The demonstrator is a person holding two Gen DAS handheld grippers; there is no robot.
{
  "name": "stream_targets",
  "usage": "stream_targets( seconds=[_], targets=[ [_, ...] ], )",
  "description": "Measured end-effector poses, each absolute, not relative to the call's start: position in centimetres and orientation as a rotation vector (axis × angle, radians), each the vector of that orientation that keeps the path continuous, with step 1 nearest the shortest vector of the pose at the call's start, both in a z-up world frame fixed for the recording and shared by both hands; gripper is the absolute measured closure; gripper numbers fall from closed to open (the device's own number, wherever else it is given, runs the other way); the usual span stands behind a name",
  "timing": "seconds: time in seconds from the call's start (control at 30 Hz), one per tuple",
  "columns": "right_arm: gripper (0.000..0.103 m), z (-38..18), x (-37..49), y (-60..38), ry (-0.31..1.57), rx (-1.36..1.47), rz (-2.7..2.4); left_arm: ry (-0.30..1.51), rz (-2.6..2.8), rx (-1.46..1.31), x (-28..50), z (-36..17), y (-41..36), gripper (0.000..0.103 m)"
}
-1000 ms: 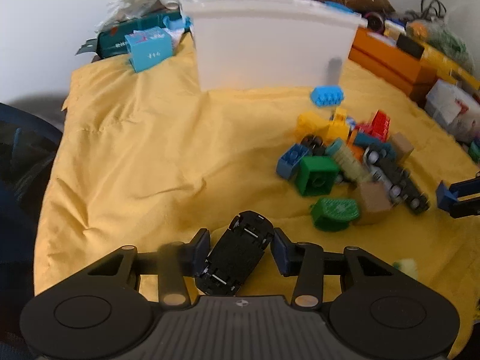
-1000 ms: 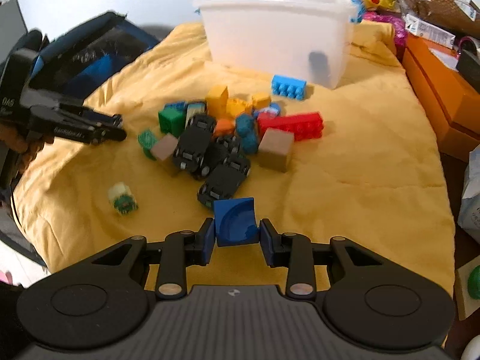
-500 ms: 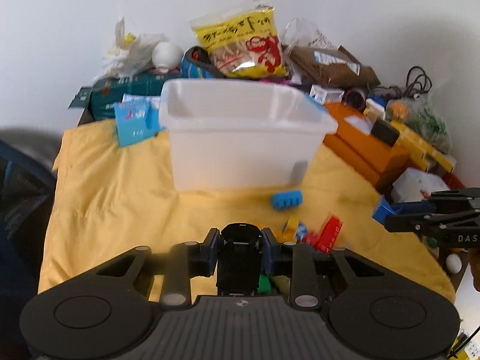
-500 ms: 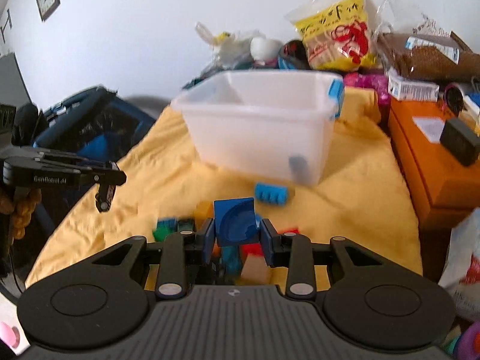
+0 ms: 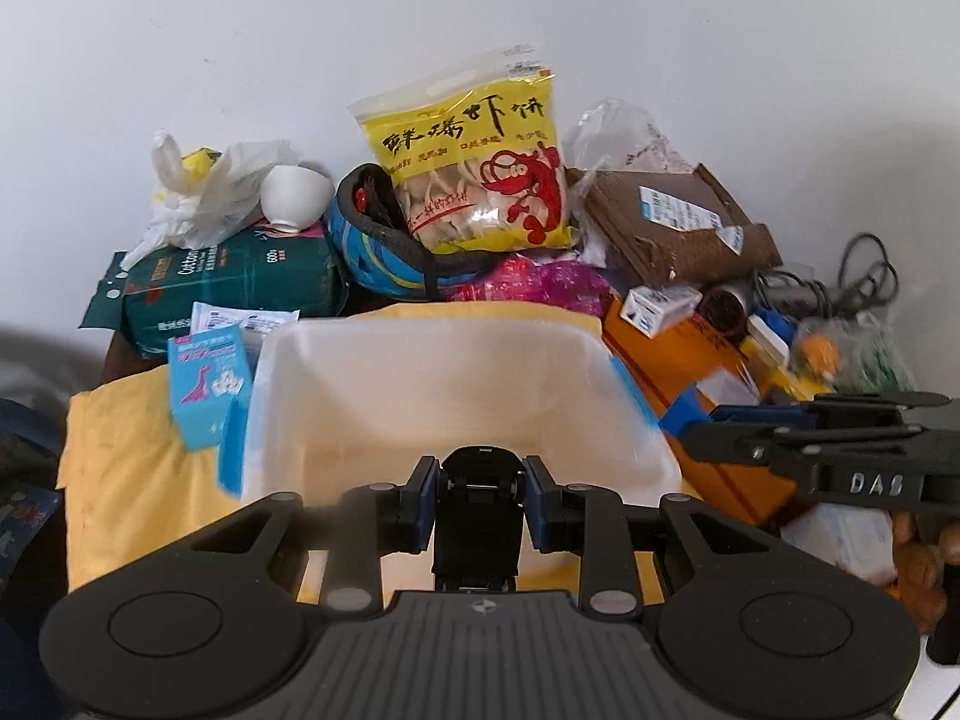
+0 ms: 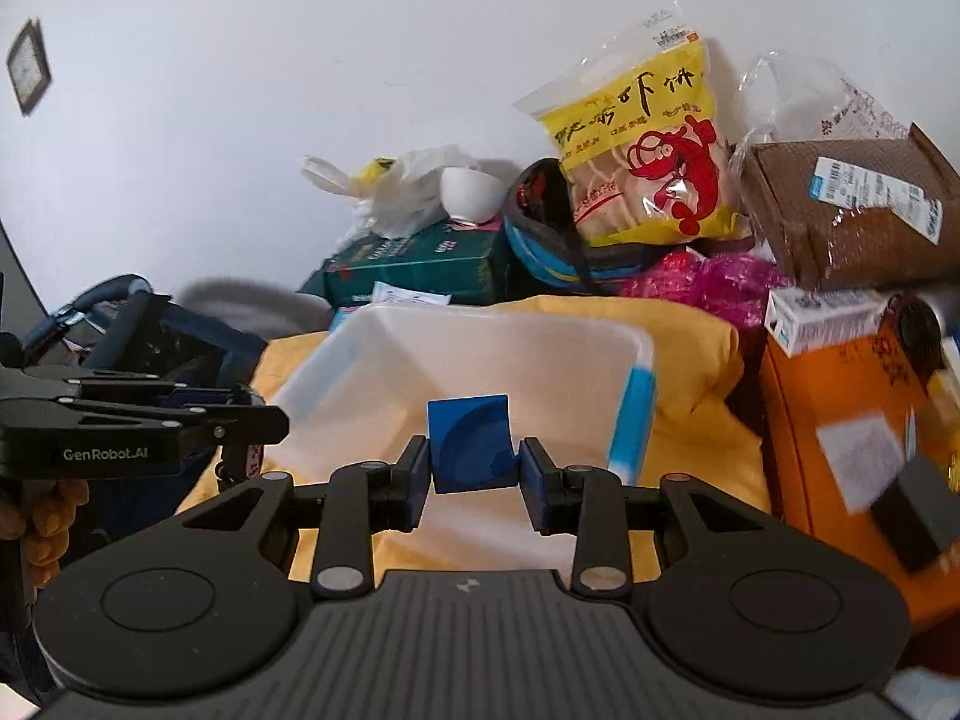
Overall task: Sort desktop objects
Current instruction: 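Lift both held toys over the white bin and release them inside, then grasp the small olive block with the left tool while the right tool grasps a black car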
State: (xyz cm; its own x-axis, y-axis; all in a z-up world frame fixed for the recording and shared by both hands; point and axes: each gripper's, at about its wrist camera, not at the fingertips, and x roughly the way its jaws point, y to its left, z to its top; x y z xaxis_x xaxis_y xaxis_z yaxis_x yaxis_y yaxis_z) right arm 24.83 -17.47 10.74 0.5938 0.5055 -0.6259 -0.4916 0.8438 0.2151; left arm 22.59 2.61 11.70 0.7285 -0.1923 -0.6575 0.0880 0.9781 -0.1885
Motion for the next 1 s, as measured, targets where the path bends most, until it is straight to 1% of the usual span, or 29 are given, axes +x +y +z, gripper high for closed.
stream_targets(
  seconds=[0.17,0.37,0.4,0.47,0.5,0.53,0.67,0.77,0.9,1.0],
  targets=[
    [0.067,10.1,28.0,-16.5,0.808,-0.002,0.554,0.801,-0.121,-0.176,25.8,11.4,2.7,0.07],
    [0.067,8.9,29.8,-16.6,0.851,0.006,0.523,0.815,-0.108,-0.166,27.1,11.3,2.5,0.07],
    [0.065,8.8,29.9,-16.5,0.854,0.003,0.519,0.81,-0.112,-0.164,27.2,11.3,2.5,0.069],
    [0.058,8.5,30.0,-16.5,0.854,-0.001,0.51,0.799,-0.109,-0.155,27.2,11.3,2.3,0.055],
    [0.051,8.5,30.1,-16.5,0.852,0.003,0.509,0.795,-0.097,-0.147,27.2,11.3,2.3,0.042],
    [0.051,8.6,30.2,-16.6,0.845,0.007,0.511,0.786,-0.082,-0.138,27.1,11.2,2.3,0.037],
    [0.051,8.7,29.5,-17.0,0.83,0.018,0.52,0.773,-0.065,-0.136,26.5,11.2,2.8,0.037],
    [0.051,9.0,27.2,-17.3,0.793,0.011,0.566,0.739,-0.08,-0.118,24.0,11.2,2.7,0.037],
    [0.05,7.5,21.3,-17.9,0.754,-0.045,0.643,0.706,-0.123,-0.076,17.2,9.7,1.8,0.037],
    [0.05,4.6,15.6,-18.1,0.776,-0.107,0.662,0.749,-0.14,-0.094,11.5,6.5,1.5,0.037]
  ],
)
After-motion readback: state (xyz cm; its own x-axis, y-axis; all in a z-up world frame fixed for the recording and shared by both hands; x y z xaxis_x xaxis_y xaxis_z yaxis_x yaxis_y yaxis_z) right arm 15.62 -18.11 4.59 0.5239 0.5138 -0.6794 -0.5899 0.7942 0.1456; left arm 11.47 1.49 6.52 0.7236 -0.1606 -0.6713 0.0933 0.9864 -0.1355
